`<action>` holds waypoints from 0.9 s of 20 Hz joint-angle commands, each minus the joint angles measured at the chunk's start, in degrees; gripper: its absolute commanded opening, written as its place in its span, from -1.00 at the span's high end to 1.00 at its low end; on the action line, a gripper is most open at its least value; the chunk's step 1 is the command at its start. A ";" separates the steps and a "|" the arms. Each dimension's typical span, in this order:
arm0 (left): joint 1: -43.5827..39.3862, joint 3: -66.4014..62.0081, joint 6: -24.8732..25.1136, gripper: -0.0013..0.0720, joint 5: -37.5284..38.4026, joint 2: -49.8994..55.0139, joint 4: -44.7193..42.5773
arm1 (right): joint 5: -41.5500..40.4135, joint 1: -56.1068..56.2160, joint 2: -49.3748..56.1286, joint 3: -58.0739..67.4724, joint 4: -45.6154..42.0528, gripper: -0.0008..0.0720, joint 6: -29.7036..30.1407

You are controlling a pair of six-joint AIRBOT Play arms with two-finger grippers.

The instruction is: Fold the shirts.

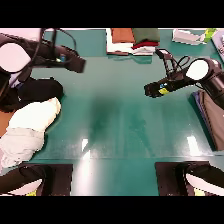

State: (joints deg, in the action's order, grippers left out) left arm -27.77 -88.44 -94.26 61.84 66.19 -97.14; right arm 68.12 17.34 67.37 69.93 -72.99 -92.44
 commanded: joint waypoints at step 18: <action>31.08 14.86 2.82 -0.05 1.18 20.90 -1.40 | -0.61 0.02 0.02 0.04 0.00 0.92 -0.04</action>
State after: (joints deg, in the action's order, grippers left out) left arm 2.96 -73.67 -91.61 63.33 85.52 -98.56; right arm 67.85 17.37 67.37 69.93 -72.99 -92.47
